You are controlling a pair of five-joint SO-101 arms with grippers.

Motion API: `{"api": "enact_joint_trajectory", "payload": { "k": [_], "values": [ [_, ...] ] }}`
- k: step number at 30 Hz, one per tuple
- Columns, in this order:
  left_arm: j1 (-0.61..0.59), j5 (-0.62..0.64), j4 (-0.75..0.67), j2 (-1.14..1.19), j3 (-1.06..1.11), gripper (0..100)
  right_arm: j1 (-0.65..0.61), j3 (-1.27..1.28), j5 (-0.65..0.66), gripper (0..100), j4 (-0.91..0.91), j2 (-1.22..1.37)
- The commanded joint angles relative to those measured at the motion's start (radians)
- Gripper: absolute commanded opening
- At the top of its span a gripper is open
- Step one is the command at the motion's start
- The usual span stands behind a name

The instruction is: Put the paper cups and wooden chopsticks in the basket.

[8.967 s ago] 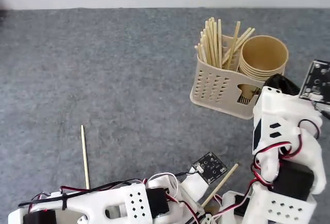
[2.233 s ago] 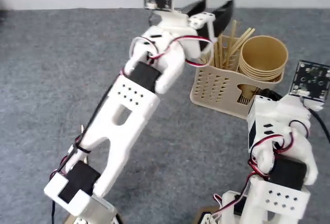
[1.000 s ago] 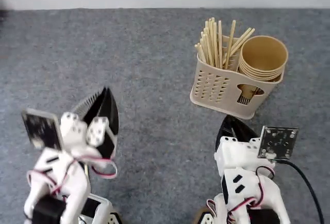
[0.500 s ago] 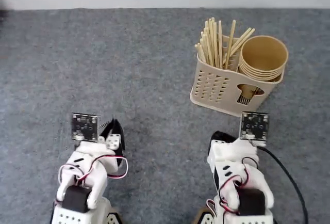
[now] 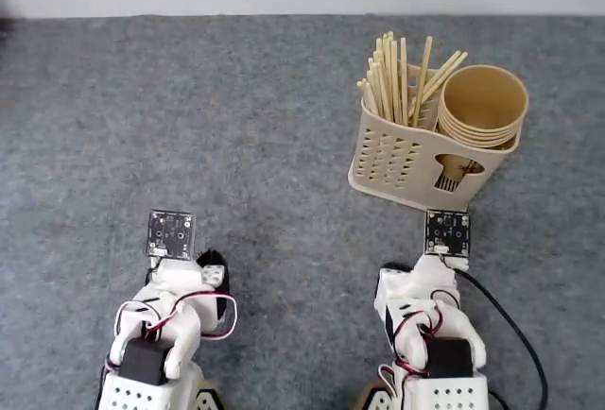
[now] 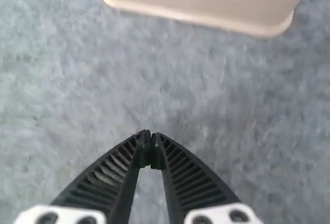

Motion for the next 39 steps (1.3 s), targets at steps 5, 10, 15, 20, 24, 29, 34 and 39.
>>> {"api": "enact_joint_trajectory", "payload": {
  "k": [5,10,15,20,24,29,34,39],
  "values": [
    [-0.005,-0.002,0.101,-0.018,-0.007,1,0.036,0.015,-0.003,0.9,0.088,-0.015],
    [-0.003,-0.002,0.101,-0.018,-0.007,1,0.081,0.015,-0.003,0.9,0.11,-0.015],
    [-0.003,-0.002,0.101,-0.018,-0.007,1,0.134,0.015,-0.003,0.9,0.11,-0.015],
    [-0.003,-0.002,0.101,-0.018,-0.007,1,0.131,0.015,-0.003,0.9,0.11,-0.015],
    [-0.003,-0.002,0.101,-0.018,-0.007,1,0.131,0.015,-0.003,0.9,0.11,-0.015],
    [-0.003,-0.002,0.101,-0.018,-0.007,1,0.131,0.015,-0.003,0.9,0.11,-0.015],
    [-0.003,-0.002,0.101,-0.018,-0.007,1,0.131,0.015,-0.003,0.9,0.11,-0.015],
    [-0.003,-0.002,0.101,-0.018,-0.007,1,0.131,0.015,-0.003,0.9,0.11,-0.015]
  ]
}}
